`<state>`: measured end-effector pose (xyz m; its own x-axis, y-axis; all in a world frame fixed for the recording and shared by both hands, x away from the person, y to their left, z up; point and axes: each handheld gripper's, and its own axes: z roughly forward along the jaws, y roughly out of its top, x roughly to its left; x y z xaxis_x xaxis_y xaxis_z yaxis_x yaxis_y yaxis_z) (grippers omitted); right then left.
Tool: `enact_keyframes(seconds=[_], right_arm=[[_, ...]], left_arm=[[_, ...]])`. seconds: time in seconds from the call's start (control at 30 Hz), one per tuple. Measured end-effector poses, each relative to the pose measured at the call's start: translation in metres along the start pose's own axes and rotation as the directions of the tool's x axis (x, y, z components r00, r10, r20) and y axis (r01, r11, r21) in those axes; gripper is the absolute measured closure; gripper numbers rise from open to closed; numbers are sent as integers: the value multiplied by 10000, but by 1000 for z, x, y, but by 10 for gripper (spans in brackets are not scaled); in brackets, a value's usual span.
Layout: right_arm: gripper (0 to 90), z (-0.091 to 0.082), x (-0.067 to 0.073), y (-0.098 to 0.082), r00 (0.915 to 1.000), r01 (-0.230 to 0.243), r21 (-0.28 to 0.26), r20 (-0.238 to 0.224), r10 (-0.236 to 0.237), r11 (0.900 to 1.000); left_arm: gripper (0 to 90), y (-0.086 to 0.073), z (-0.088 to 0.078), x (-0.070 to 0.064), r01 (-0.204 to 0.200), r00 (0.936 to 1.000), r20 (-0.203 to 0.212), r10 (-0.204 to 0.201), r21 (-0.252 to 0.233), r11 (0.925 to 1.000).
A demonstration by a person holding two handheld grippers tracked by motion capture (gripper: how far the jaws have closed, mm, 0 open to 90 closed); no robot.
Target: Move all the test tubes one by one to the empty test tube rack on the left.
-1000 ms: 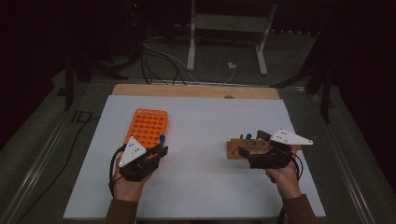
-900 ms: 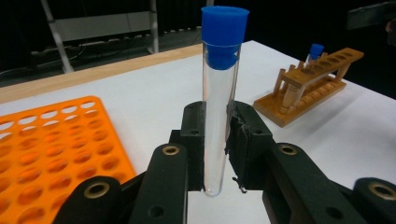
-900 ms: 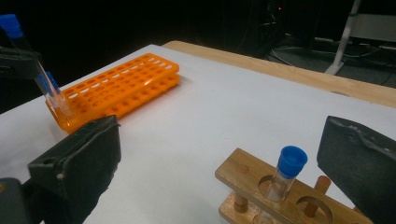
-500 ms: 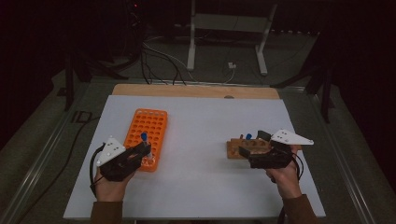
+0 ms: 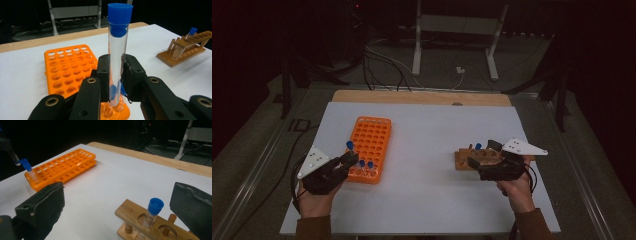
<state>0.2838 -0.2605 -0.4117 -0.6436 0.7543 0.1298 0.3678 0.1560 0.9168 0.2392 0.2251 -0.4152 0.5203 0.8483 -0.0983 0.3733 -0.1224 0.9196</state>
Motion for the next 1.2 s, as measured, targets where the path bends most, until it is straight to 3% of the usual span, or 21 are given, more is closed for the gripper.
enact_keyframes(seconds=[0.37,0.73,1.0,1.2], right_arm=[[2,-2,-2,0,10000,-44,-43,16,44,10000],[2,0,-1,0,10000,-6,-35,-34,6,10000],[2,-1,0,0,10000,21,-48,-42,-21,10000],[2,-2,-1,0,10000,11,-76,-70,-12,10000]], left_arm=[[768,-12,-7,16,138,9995,-275,-139,-39,9999],[769,-31,6,24,71,9963,-855,-57,161,9998],[769,-41,16,28,211,9957,-909,-159,574,9981],[769,-49,20,30,178,9956,-936,-68,1166,9930]])
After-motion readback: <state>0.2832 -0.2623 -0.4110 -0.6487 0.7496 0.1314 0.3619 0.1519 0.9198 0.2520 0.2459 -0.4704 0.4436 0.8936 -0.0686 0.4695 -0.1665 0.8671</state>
